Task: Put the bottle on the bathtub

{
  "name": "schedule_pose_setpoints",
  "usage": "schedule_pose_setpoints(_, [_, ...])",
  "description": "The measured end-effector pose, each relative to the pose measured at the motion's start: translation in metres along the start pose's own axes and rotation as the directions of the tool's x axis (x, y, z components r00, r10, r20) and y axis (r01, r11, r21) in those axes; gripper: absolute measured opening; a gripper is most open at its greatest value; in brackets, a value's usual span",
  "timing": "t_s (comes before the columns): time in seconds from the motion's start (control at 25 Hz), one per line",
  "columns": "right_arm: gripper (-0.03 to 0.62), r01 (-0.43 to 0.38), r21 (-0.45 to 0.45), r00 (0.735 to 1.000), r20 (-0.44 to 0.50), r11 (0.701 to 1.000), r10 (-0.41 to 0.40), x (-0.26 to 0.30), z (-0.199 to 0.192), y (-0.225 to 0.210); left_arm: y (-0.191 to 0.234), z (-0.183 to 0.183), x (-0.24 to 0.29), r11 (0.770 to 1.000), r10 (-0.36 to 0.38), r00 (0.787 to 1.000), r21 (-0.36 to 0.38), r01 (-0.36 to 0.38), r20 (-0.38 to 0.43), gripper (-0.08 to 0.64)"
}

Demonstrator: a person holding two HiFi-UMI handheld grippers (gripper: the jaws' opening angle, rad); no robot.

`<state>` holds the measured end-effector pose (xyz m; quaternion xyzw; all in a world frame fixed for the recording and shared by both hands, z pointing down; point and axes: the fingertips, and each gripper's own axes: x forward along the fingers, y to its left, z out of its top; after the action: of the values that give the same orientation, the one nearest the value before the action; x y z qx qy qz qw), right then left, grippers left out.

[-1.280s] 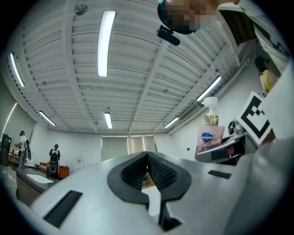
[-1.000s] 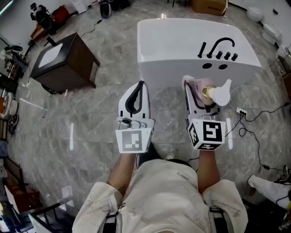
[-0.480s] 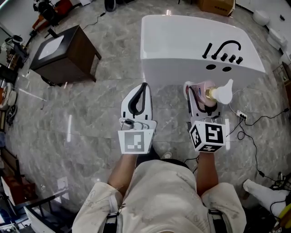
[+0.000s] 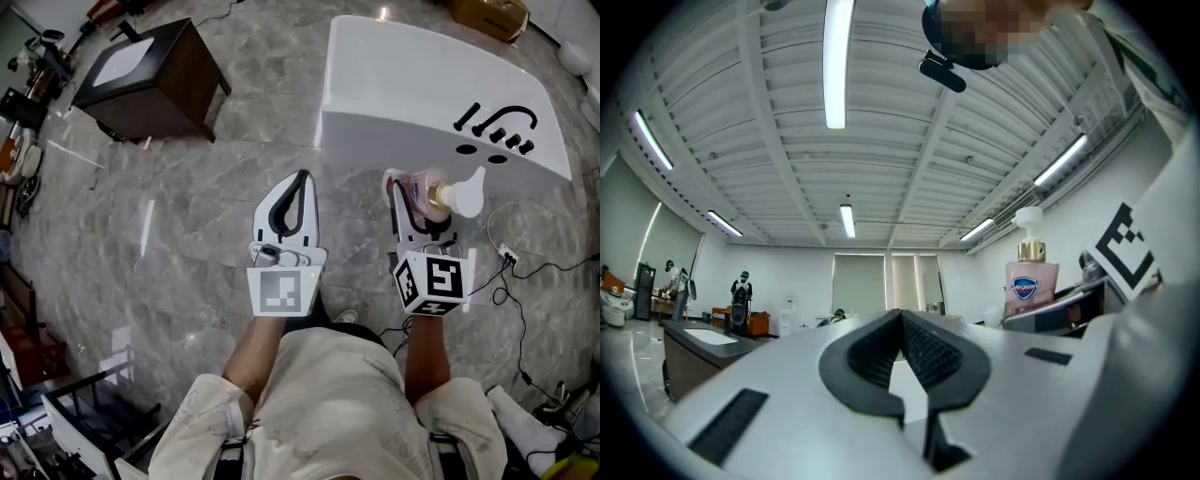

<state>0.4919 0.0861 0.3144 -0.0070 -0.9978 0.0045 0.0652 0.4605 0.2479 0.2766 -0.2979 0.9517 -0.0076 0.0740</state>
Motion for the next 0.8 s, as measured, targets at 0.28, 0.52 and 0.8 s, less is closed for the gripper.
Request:
schedule_pose_setpoints(0.28, [0.213, -0.074, -0.015, 0.997, -0.036, 0.997, 0.074, 0.081, 0.005, 0.040, 0.076, -0.013, 0.035, 0.997, 0.073, 0.997, -0.024, -0.073, -0.012, 0.003])
schedule_pose_setpoints(0.52, [0.213, -0.120, -0.038, 0.992, -0.043, 0.992, 0.119, 0.162, 0.027, 0.085, 0.164, -0.019, 0.064, 0.990, 0.137, 0.991, -0.037, -0.137, -0.002, 0.003])
schedule_pose_setpoints(0.8, [0.213, -0.157, -0.081, 0.987, -0.001, 0.984, 0.158, 0.247, 0.069, 0.151, 0.271, -0.007, 0.094, 0.982, 0.188, 0.981, -0.035, -0.187, 0.036, 0.003])
